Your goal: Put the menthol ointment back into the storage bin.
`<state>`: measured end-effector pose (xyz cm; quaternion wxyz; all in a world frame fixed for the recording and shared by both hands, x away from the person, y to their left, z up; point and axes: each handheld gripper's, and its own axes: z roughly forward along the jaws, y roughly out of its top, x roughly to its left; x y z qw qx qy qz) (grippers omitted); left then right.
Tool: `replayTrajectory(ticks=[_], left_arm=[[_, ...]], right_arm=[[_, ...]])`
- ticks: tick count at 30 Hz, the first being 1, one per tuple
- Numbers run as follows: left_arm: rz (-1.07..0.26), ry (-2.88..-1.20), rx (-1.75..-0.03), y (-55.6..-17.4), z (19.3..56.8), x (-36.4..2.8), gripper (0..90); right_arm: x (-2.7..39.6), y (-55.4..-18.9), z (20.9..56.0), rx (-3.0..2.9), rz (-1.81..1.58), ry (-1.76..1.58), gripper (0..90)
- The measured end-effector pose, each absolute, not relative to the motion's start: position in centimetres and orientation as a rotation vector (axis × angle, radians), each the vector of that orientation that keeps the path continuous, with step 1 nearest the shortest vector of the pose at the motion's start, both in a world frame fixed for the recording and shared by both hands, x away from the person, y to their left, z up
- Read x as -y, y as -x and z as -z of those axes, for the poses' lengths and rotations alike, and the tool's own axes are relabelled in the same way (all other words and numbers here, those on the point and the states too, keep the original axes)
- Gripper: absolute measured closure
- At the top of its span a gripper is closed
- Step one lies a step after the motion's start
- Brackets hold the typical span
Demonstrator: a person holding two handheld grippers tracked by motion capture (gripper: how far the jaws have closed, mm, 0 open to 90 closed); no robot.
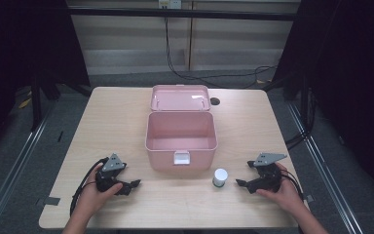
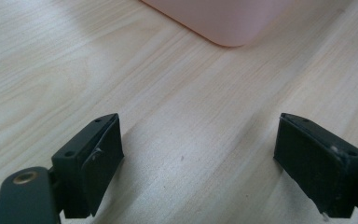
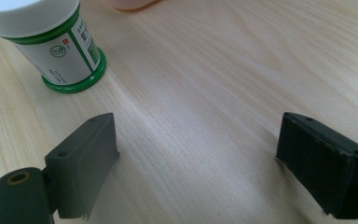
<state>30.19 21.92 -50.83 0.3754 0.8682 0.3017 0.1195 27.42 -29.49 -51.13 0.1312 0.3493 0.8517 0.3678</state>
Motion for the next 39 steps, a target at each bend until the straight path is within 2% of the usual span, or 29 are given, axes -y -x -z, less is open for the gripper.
replayTrajectory(ticks=[7, 16, 27, 39], left_arm=[[-0.305, -2.222, -0.772, -30.2, 50.8, -21.9, 14.7], [-0.305, -2.22, -0.771, -30.2, 50.8, -21.9, 14.7], [-0.304, -2.219, -0.771, -30.2, 50.9, -21.9, 14.7], [-0.304, -2.22, -0.771, -30.2, 50.8, -21.9, 14.7]], right_arm=[[29.1, -27.6, 50.7, -2.498, -1.012, -1.041, 12.2], [28.5, -28.2, 49.4, -2.627, -0.882, -1.082, 17.5], [24.3, -29.0, 45.6, -2.88, -0.667, -0.89, 21.4], [19.7, -29.6, 45.0, -2.999, -0.43, -0.811, 27.7]])
